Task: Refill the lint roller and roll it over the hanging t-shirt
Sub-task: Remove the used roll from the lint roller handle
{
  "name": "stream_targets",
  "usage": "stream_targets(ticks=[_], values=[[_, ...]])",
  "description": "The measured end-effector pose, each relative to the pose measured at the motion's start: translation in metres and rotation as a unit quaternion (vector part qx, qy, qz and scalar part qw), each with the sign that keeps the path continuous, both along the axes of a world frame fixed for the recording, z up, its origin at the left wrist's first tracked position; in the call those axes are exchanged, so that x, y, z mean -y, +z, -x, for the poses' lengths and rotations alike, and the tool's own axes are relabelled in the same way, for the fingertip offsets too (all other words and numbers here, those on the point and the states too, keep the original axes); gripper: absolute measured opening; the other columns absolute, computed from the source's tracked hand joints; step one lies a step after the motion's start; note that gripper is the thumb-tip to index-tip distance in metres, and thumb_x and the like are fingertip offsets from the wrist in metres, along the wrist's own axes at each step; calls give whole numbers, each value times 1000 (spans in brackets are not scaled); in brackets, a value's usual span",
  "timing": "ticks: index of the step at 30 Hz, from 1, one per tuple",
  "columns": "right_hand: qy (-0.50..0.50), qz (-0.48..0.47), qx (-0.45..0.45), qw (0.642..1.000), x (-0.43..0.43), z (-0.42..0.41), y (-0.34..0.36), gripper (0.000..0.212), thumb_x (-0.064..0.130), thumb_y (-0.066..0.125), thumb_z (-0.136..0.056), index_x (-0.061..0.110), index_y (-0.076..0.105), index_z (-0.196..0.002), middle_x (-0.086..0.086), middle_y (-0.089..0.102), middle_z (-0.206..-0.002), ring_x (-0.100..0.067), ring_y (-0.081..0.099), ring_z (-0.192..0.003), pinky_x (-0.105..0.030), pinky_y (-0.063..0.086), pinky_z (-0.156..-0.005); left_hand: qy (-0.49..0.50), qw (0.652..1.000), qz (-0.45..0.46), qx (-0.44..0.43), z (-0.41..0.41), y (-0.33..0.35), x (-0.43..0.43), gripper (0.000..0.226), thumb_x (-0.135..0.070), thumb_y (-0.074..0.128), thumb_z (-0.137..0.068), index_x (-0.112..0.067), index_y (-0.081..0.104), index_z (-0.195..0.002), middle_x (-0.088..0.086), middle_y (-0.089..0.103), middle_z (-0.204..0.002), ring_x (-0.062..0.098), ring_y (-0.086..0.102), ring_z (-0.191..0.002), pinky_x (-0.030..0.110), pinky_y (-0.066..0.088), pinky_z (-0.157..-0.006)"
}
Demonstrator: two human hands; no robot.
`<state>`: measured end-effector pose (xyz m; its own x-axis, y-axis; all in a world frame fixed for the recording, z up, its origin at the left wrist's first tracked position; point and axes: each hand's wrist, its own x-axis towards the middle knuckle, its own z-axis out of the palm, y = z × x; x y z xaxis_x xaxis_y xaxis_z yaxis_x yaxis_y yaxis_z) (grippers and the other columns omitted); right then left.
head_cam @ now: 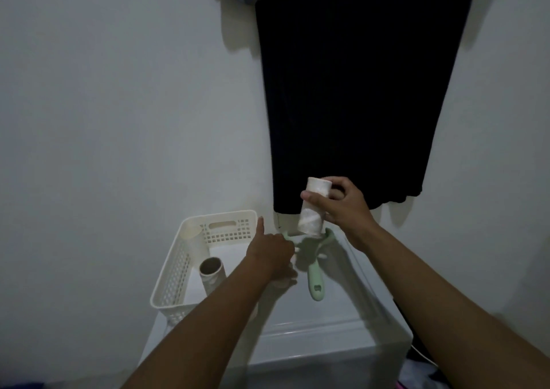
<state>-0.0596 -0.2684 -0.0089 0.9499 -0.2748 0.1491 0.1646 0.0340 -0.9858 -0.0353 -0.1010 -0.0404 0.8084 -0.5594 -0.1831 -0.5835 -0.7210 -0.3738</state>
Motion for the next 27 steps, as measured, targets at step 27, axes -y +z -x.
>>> stream_targets(ticks=[27], values=[[-53, 503, 211, 836, -31, -5, 6, 53, 37, 92, -63, 31, 62, -107, 12, 58, -104, -10, 53, -94, -35, 47, -84, 133, 633, 687, -331, -17, 68, -67, 22, -29, 71, -94, -18, 78, -112, 8, 82, -105, 21, 79, -98, 33, 52, -90]])
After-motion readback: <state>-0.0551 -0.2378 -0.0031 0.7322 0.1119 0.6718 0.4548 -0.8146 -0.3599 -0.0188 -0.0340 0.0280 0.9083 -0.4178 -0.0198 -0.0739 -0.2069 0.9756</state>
